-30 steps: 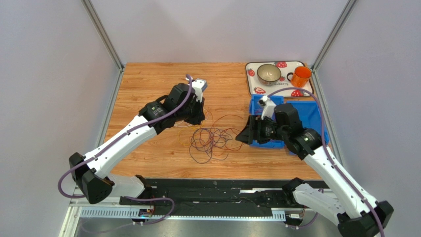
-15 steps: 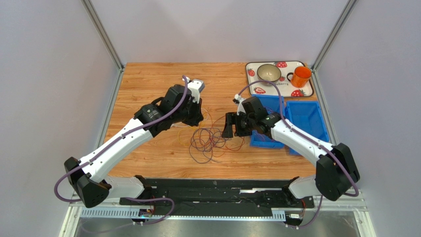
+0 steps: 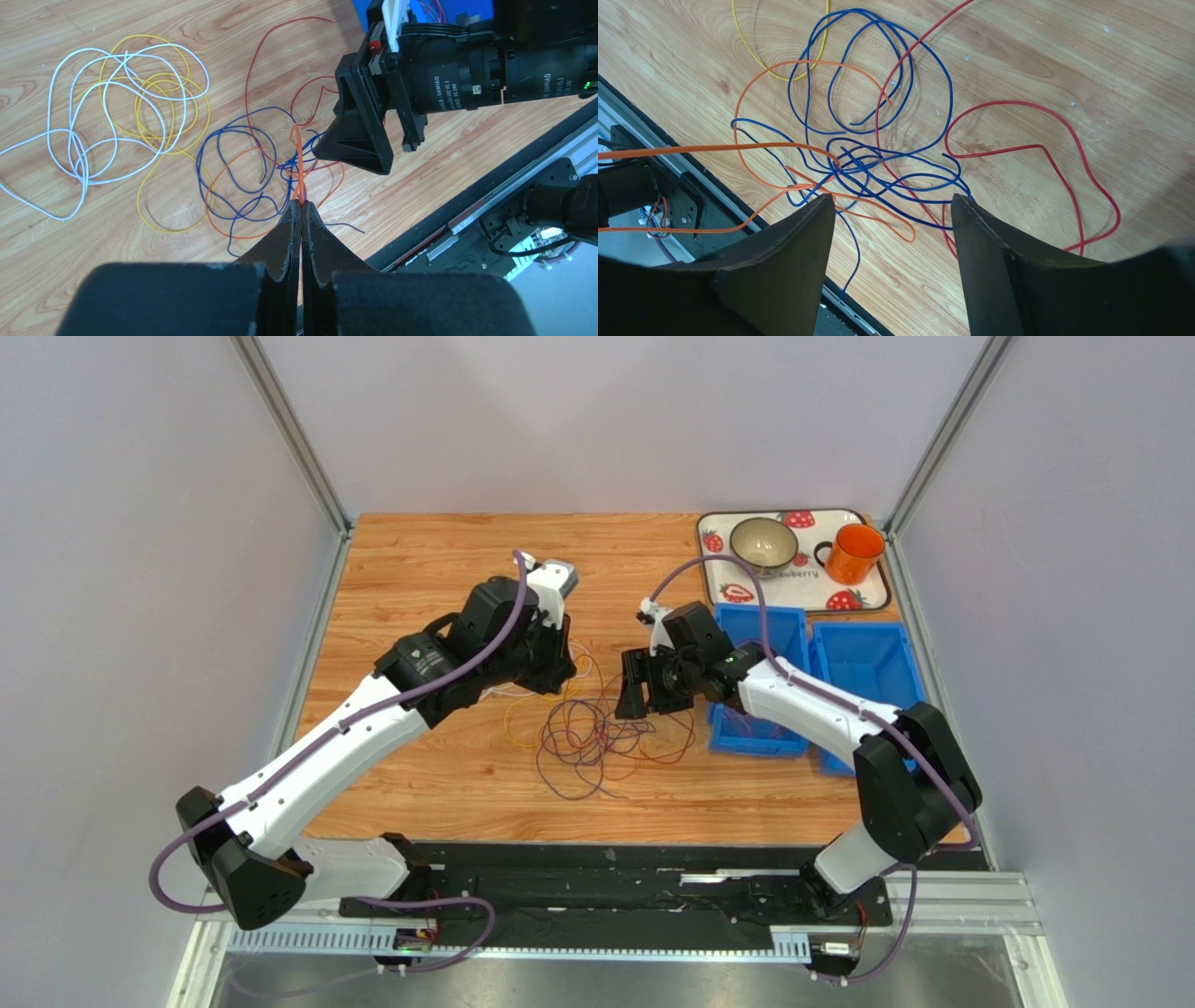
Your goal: Untangle the cables
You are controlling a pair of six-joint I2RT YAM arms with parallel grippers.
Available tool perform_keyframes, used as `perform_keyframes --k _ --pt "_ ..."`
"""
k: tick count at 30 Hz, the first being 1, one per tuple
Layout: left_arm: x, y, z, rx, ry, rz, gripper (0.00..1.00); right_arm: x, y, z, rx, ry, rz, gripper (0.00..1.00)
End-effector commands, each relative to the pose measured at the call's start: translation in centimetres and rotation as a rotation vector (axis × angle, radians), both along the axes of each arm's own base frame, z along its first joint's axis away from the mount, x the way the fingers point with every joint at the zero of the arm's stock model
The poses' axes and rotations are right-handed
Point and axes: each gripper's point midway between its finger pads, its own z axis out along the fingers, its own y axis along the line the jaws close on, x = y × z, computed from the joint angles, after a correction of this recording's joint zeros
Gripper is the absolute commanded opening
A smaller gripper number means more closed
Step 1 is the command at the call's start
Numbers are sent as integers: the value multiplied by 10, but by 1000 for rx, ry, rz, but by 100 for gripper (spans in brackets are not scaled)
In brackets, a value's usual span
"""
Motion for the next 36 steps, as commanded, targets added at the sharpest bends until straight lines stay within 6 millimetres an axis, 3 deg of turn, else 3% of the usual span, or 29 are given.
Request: perform_keyframes --k 1,4,7,8,9,13,14,16,17,19,20,22,23,25,26,28,29,36 --pt "0 1 19 -39 -54 -14 0 9 15 9 43 -57 41 63" --pt "0 0 20 -42 -55 -13 0 8 16 3 40 -48 49 53" --pt "0 1 27 -44 -66 -18 0 8 19 2 46 -45 56 26" --pt "1 0 37 -55 -83 -17 0 8 20 1 46 -43 59 6" --pt "1 2 38 -39 -83 -19 0 8 19 -1 42 -38 53 0" --pt "8 10 69 -24 -143 -1 0 5 17 -4 43 -33 38 0" --pt "10 13 89 -35 -177 8 0 5 16 -3 46 -35 31 0" --pt "16 20 109 -21 -226 21 0 1 12 -8 39 -26 19 0" --pt "18 28 138 -41 -279 45 0 1 11 -7 41 -30 15 0" --pt "27 37 162 -23 -340 73 0 -2 8 -12 31 -21 7 0" --pt "25 44 194 -46 -409 80 0 -3 7 -12 31 -19 5 0" --pt "30 47 219 -53 -466 94 0 -5 6 -15 32 -14 4 0" --pt "26 54 249 -81 -537 97 0 -5 6 -15 34 -13 1 0" --pt "30 57 271 -87 -597 115 0 -7 5 -17 31 -8 -3 0" --pt "25 64 296 -111 -664 123 0 -6 5 -18 30 -7 -9 0" --pt "29 69 314 -114 -721 150 0 -5 4 -21 21 -1 -16 0" --pt "26 75 333 -133 -781 164 0 -3 3 -24 13 2 -29 0" --pt "8 105 410 -236 -1043 252 0 0 3 -34 -10 33 -58 0"
